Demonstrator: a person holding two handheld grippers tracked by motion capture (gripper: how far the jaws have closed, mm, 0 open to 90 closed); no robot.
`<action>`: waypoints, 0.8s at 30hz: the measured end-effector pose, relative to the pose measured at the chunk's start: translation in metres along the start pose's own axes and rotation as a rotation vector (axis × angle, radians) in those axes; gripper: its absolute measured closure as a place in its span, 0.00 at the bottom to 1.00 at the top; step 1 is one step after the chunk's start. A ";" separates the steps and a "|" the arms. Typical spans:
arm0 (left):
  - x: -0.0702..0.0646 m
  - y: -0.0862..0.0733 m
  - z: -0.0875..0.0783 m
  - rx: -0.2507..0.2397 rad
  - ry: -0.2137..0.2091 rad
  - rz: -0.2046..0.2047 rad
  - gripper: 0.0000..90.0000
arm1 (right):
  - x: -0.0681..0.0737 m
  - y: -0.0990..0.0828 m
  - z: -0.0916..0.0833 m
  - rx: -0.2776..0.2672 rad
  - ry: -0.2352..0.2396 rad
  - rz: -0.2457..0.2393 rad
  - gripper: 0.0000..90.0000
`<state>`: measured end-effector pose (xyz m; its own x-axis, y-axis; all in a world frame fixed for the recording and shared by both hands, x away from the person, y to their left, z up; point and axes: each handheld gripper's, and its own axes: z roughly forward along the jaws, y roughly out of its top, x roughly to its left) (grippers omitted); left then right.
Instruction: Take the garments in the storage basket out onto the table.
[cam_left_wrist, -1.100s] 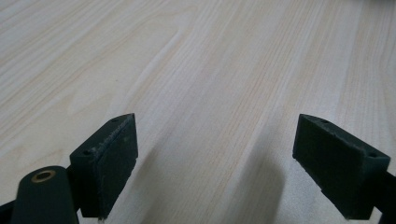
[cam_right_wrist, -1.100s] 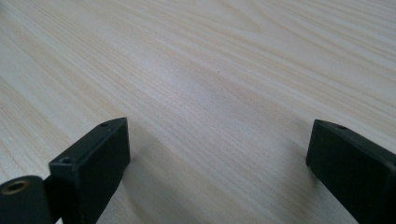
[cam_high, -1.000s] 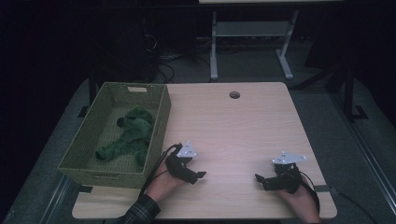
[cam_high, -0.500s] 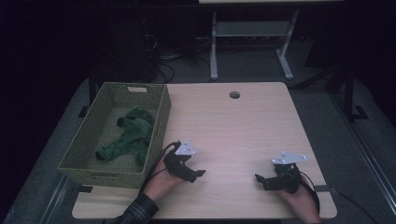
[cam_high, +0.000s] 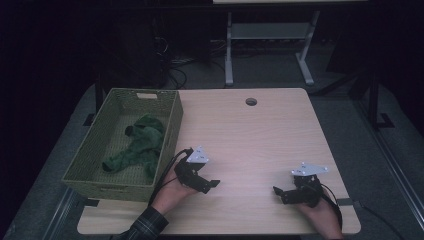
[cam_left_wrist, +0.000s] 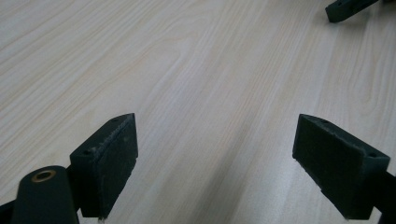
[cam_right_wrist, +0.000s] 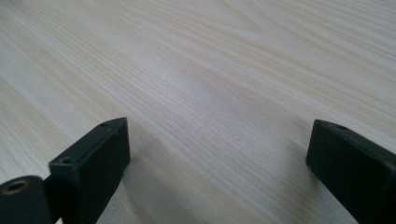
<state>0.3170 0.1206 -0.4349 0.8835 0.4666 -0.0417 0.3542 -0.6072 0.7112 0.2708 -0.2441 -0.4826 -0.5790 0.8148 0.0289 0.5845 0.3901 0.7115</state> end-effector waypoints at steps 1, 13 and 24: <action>0.000 0.001 -0.002 0.005 -0.002 0.003 0.15 | 0.000 0.000 0.000 -0.001 0.000 -0.002 0.07; 0.000 0.012 -0.013 -0.010 0.003 0.012 0.15 | 0.000 0.000 0.000 0.000 0.001 -0.001 0.07; 0.002 0.023 -0.023 -0.019 -0.007 0.012 0.15 | 0.000 0.000 0.000 -0.001 0.001 -0.001 0.07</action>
<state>0.3201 0.1225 -0.4024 0.8897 0.4550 -0.0383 0.3381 -0.6002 0.7249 0.2709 -0.2441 -0.4826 -0.5800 0.8141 0.0284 0.5833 0.3907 0.7121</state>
